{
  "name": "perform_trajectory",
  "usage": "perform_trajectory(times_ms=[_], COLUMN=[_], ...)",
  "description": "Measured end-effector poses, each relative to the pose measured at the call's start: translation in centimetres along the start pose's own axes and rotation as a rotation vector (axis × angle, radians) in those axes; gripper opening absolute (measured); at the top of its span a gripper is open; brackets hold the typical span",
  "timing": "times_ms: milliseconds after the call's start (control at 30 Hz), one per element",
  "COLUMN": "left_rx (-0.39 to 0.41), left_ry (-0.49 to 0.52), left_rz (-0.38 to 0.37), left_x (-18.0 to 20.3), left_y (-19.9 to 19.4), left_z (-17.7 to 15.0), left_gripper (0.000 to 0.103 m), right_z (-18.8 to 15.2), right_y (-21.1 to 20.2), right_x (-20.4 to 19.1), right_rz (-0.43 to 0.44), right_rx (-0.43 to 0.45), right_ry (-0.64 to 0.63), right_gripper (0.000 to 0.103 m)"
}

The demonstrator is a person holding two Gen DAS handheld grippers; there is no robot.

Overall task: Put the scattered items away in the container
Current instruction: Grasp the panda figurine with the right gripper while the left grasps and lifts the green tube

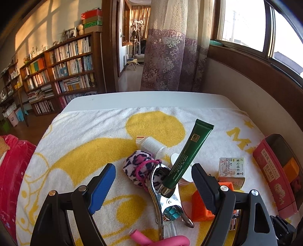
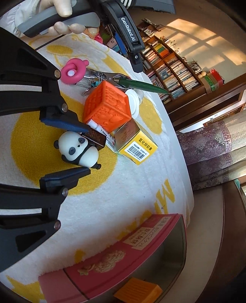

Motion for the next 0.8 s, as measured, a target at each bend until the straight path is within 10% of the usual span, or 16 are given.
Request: perform_trajectory(times_ms=[367,567,800], left_rx=[0.001,-0.078,-0.042], left_ry=[0.157,0.096,-0.025], left_rz=[0.067,0.035,-0.042], left_x=[4.1,3.3,1.0], left_y=[3.5,6.0,3.4], left_z=[1.3,0.2,0.7], left_gripper=[0.084,0.026,0.017], right_z=[1.0,1.1,1.2], right_y=[-2.0,-1.8,-2.1], right_x=[-0.1,-0.1,-0.2], right_rz=[0.001,0.005,-0.008], right_rx=[0.101,0.091,0.119], right_ry=[0.000,-0.001,-0.014], right_gripper=[0.042,0.042,0.042])
Point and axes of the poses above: each gripper's, at about its wrist camera, not at the fingertips, and y roughly the way its jaws point, x to its right, z to its top, the point moved 6 cm from there along y, roughly the way its jaws point, and after that the axes turned 10 degrees about z, right-handed, at the moved point
